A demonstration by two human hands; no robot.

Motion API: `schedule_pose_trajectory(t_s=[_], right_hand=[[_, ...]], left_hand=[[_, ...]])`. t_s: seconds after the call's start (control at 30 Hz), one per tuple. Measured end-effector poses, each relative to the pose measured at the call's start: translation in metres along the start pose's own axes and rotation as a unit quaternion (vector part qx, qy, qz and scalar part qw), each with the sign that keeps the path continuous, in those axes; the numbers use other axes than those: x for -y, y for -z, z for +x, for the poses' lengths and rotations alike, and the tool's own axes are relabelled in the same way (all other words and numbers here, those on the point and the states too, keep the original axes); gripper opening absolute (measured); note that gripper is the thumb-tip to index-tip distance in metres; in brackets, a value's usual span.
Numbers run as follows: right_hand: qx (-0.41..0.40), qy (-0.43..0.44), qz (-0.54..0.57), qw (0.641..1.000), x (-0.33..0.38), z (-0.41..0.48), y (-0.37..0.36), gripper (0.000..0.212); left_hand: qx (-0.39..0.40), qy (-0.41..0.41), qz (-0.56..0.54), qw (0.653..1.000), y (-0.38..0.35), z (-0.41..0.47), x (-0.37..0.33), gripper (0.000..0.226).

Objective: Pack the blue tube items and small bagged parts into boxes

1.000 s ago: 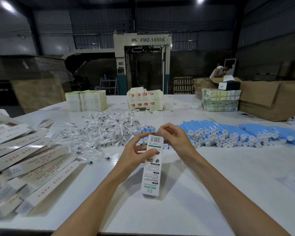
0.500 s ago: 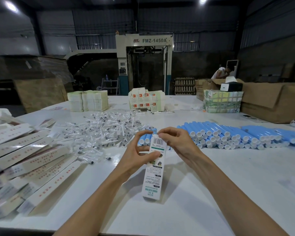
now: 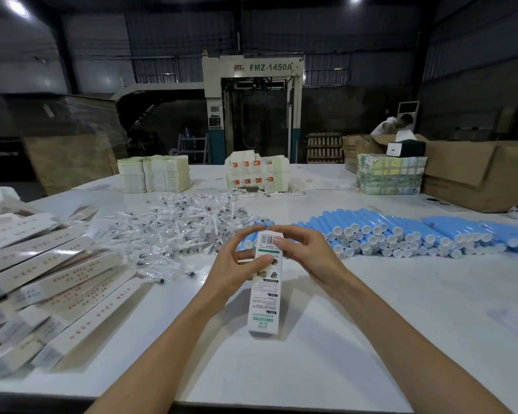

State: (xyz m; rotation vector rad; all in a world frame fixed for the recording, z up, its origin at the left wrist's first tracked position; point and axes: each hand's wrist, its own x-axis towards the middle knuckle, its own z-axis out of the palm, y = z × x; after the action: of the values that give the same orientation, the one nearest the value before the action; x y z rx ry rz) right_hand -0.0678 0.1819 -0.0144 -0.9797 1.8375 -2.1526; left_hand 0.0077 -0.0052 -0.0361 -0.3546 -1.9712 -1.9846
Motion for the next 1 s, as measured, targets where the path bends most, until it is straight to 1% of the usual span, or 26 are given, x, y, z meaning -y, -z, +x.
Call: schedule_pose_trajectory(t_s=[0.07,0.13,0.3,0.5,0.7,0.8,0.87,0.93,1.0], right_hand=[[-0.026,0.02,-0.034,0.999,-0.004,-0.001,-0.005,0.024],[-0.034,0.027,-0.057,0.997,-0.005,-0.001,-0.005,0.022],[-0.04,0.031,-0.07,0.996,-0.003,-0.002,-0.004,0.019],[-0.051,0.03,-0.088,0.994,-0.002,-0.002,-0.007,0.016],[-0.067,0.047,-0.13,0.988,0.0,-0.002,-0.011,0.012],[-0.065,0.042,-0.1,0.992,-0.005,-0.003,-0.008,0.015],[-0.064,0.025,-0.028,0.997,-0.01,-0.005,-0.012,0.025],[-0.063,-0.019,0.054,0.996,-0.012,-0.006,-0.016,0.035],[-0.048,-0.066,0.045,0.996,-0.013,-0.008,-0.018,0.037]], left_hand=[[-0.002,0.002,-0.001,1.0,0.001,0.0,0.001,0.057],[-0.002,0.003,-0.003,1.0,0.001,-0.001,0.001,0.055],[-0.003,0.002,0.001,1.0,0.001,-0.001,0.003,0.051],[-0.005,-0.005,0.006,1.0,0.0,-0.002,0.003,0.052],[-0.005,-0.016,0.015,1.0,0.0,-0.003,0.005,0.046],[-0.002,-0.02,0.005,1.0,-0.001,-0.002,0.007,0.047],[0.004,-0.021,-0.006,1.0,-0.003,0.0,0.01,0.05],[0.01,-0.02,-0.015,1.0,-0.003,0.002,0.011,0.055],[0.012,-0.026,-0.021,0.999,0.0,0.004,0.013,0.057]])
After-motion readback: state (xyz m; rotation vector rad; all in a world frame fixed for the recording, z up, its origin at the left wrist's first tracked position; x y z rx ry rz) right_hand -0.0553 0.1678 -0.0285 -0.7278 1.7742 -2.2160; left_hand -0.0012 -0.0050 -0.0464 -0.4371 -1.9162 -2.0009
